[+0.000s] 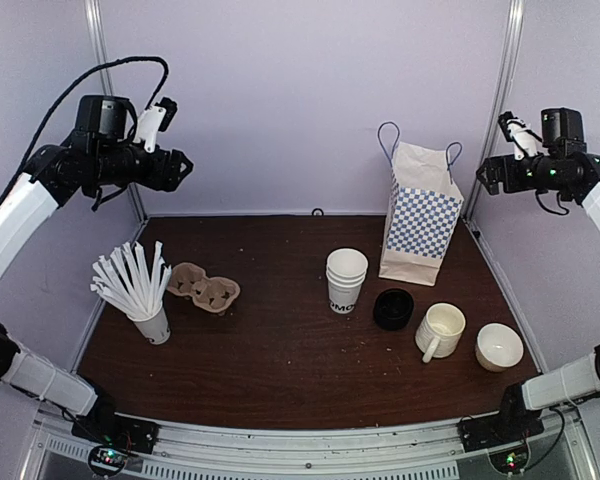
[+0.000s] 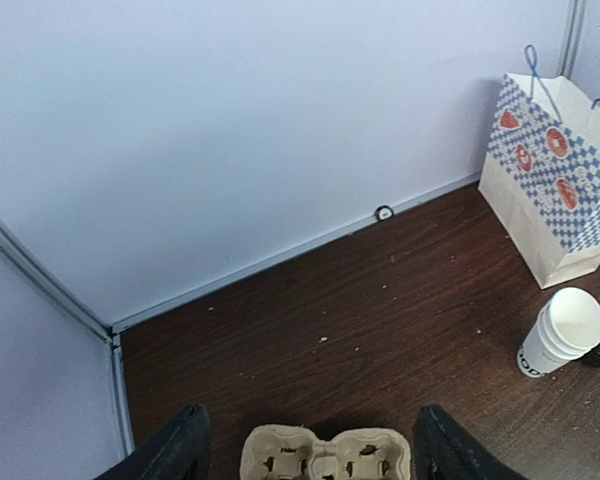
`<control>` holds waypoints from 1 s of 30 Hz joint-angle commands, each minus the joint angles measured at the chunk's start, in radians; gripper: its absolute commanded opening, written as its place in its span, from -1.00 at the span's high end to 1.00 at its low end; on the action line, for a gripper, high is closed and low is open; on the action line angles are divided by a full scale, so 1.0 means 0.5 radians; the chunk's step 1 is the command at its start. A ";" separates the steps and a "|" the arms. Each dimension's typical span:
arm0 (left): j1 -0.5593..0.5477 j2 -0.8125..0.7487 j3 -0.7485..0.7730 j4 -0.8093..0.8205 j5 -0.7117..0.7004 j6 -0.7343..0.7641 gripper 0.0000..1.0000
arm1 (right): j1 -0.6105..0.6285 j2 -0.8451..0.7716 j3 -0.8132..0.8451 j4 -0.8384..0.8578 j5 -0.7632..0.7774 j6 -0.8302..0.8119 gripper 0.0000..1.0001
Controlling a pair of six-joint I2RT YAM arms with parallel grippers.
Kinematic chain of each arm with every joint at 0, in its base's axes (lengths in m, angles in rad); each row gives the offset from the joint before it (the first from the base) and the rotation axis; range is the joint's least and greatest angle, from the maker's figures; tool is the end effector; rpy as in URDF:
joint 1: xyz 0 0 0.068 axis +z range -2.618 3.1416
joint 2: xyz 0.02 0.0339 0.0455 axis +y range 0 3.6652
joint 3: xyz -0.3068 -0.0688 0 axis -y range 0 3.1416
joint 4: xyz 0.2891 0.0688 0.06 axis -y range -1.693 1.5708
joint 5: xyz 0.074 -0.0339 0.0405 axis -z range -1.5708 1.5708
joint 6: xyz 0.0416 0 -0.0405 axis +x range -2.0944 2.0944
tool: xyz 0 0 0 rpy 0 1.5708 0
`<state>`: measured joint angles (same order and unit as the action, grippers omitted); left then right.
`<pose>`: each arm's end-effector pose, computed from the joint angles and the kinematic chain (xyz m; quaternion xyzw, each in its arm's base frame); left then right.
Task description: Pack the takeout coffee
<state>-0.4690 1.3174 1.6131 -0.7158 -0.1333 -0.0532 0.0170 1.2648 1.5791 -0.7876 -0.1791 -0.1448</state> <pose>0.2767 -0.1340 0.5051 0.1373 0.8266 -0.0862 0.5389 0.2861 0.0123 0.5001 -0.1152 0.8432 0.0430 0.5233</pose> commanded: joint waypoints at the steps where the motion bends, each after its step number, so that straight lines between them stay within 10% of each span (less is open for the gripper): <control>1: -0.091 0.130 0.189 -0.051 0.284 -0.011 -0.44 | 0.041 -0.085 0.024 -0.219 -0.286 -0.234 -0.96; 9: -0.411 0.398 0.357 -0.141 0.423 -0.035 -0.18 | 0.429 0.126 0.309 -0.525 -0.458 -0.659 -0.92; 23: -0.543 0.641 0.112 0.007 0.703 -0.488 -0.29 | 1.355 0.847 0.753 -0.859 -0.380 -0.985 0.00; 30: -0.532 0.580 0.078 -0.025 0.199 -0.547 -0.66 | 1.417 1.201 0.813 -0.958 -0.215 -0.954 0.31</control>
<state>-0.7372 1.6478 1.6661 -0.7650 0.1368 -0.2844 0.7242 1.7981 1.9480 -1.1995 -0.3496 -0.6231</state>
